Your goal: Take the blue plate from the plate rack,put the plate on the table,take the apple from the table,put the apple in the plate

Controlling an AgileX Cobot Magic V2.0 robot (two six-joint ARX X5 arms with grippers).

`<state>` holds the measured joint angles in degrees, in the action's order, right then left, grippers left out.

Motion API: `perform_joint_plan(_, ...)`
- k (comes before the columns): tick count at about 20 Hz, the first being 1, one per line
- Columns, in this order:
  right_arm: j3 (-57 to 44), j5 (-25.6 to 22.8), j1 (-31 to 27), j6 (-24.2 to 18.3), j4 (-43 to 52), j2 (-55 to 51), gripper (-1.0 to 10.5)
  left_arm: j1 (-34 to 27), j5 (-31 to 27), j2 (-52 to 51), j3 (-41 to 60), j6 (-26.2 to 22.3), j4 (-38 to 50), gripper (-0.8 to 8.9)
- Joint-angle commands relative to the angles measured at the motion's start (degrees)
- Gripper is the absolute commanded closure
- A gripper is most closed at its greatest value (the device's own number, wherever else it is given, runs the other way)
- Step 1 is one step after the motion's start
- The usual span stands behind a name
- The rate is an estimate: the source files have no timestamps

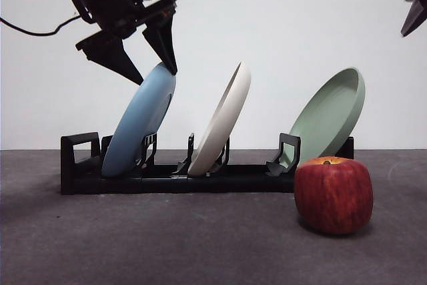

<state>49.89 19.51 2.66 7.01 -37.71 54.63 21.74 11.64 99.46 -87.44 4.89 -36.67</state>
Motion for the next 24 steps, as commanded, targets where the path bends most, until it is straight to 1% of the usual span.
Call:
perform_joint_plan(1, 0.17, -0.11, 0.13, -0.46, 0.15, 0.0, 6.6, 0.44, 0.48, 0.66, 0.04, -0.85, 0.17, 4.73)
perform_joint_plan(2, 0.17, -0.11, 0.13, -0.48, 0.15, 0.0, 6.6, 0.66, 0.55, 0.66, 0.04, -0.85, 0.17, 4.74)
perform_joint_plan(3, 0.17, -0.11, 0.13, -0.48, 0.17, 0.0, 6.6, 0.87, 0.66, 0.66, 0.04, -0.87, 0.17, 5.17)
perform_joint_plan(4, 0.17, -0.11, 0.13, -0.46, 0.17, 0.0, 6.6, 1.07, 0.76, 0.66, 0.04, -0.96, 0.11, 6.16)
perform_joint_plan(5, 0.17, -0.11, 0.13, -0.46, 0.15, 0.0, 6.6, 1.18, 0.9, 0.68, 0.04, -1.75, -0.07, 7.39)
perform_joint_plan(6, 0.17, -0.11, 0.13, -0.46, 0.15, 0.0, 6.6, 1.4, 0.94, 0.66, 0.04, -2.4, -0.35, 8.29)
perform_joint_plan(11, 0.17, -0.22, 0.13, -0.46, 0.17, 0.02, 6.6, 2.82, 0.87, -0.13, -0.22, -3.87, -0.44, 8.22)
perform_joint_plan(13, 0.17, -0.35, 0.13, -0.46, 0.2, 0.02, 6.6, 3.45, 0.76, -1.11, -1.92, -3.91, -1.66, 8.22)
perform_joint_plan(16, 0.17, -0.35, 0.13, -0.46, 0.17, 0.02, 6.6, 4.63, 0.59, -2.14, -8.46, -5.33, -8.35, 8.22)
perform_joint_plan(19, 0.17, -0.35, 0.13, -0.46, 0.17, 0.02, 6.6, 7.15, 0.42, -3.32, -17.51, -8.79, -18.01, 8.22)
perform_joint_plan(21, 0.17, -0.35, 0.13, -0.46, 0.17, 0.02, 6.6, 8.98, 0.33, -5.09, -21.86, -10.56, -22.97, 8.22)
perform_joint_plan(23, 0.17, -0.37, 0.13, -0.48, 0.17, 0.02, 6.6, 11.32, -0.02, -8.48, -22.69, -12.48, -25.75, 8.22)
perform_joint_plan(24, 0.17, -0.37, 0.13, -0.48, 0.2, 0.02, 6.6, 12.57, -1.46, -10.25, -22.69, -13.2, -27.52, 8.21)
